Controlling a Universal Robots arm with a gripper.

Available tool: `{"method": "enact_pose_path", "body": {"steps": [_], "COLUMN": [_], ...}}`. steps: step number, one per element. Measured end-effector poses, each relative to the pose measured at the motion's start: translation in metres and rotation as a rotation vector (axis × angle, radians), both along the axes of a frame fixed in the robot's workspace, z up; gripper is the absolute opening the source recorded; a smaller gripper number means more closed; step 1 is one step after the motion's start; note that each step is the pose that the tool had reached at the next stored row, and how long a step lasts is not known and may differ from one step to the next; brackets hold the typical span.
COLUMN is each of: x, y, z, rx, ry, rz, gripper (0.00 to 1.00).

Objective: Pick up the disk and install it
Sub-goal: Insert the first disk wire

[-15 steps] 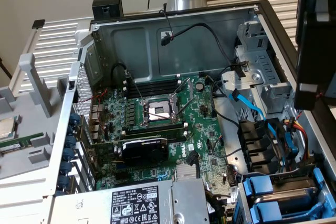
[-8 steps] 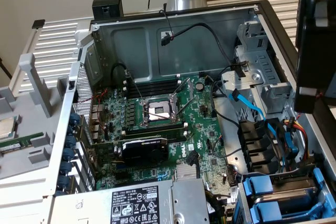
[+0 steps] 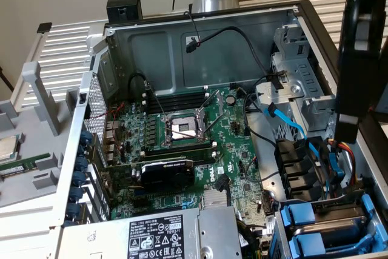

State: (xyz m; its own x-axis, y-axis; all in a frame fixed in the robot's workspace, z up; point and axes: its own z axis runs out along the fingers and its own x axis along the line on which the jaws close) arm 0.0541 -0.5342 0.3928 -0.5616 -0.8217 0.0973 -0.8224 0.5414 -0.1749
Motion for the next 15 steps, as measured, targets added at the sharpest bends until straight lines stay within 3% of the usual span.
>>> {"method": "enact_pose_path", "body": {"steps": [10,12,15], "x": [0.004,0.004,0.004], "y": [0.0029,0.0038,0.0044], "z": [-0.0158,-0.0173,-0.0183], "rx": [0.0015,0.0014,0.0008], "ry": [0.0048,0.0124,0.0335], "rz": [-0.046,-0.051,-0.058], "gripper": [0.67,0.67,0.67]}}
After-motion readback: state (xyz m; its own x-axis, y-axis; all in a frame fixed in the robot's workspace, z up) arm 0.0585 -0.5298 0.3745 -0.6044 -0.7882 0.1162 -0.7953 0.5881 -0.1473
